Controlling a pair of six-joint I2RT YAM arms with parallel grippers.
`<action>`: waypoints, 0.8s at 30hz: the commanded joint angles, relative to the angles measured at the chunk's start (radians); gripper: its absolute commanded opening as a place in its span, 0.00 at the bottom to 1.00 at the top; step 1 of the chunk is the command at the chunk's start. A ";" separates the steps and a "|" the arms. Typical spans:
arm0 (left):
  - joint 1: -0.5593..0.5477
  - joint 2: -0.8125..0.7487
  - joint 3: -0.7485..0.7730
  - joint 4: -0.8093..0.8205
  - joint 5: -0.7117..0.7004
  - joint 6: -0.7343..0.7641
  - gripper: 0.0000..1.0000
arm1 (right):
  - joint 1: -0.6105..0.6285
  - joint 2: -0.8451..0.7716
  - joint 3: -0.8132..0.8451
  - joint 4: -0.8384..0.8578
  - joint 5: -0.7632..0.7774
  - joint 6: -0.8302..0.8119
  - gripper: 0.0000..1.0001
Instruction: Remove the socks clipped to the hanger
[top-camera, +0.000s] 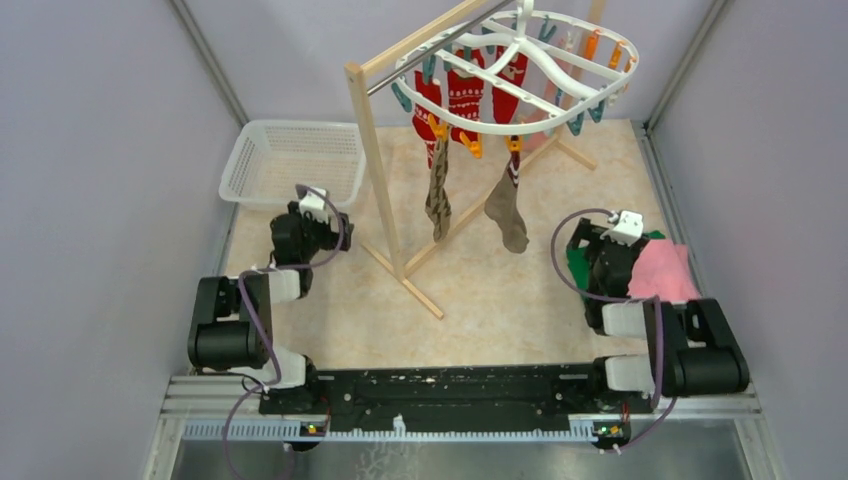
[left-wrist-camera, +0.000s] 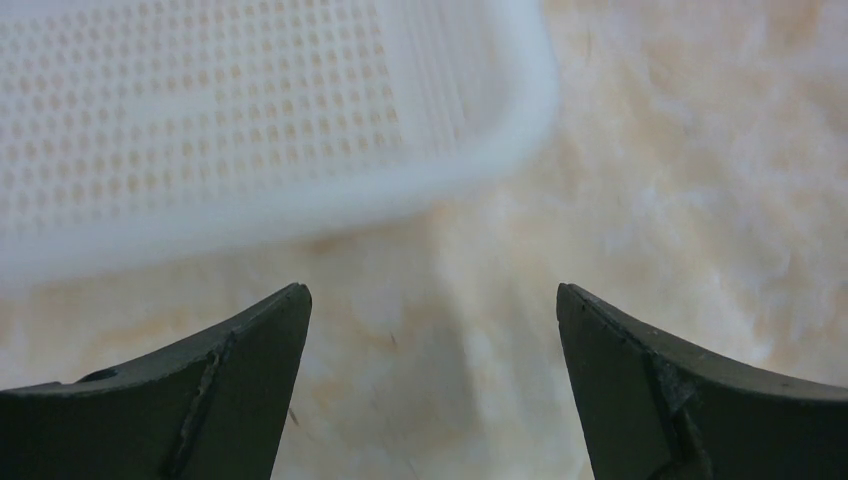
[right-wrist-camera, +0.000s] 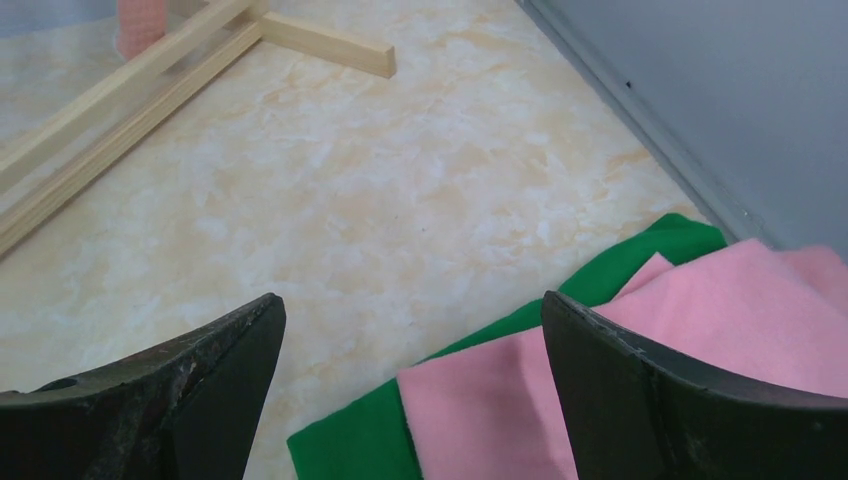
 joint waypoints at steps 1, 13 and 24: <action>0.020 -0.062 0.303 -0.522 0.083 0.022 0.99 | 0.022 -0.187 0.126 -0.378 0.087 0.087 0.99; 0.029 -0.254 0.477 -1.045 0.242 0.084 0.99 | 0.019 -0.209 0.439 -1.062 -0.431 0.517 0.99; 0.023 -0.112 0.764 -1.155 0.250 0.180 0.99 | 0.593 -0.421 0.322 -1.141 -0.018 0.495 0.92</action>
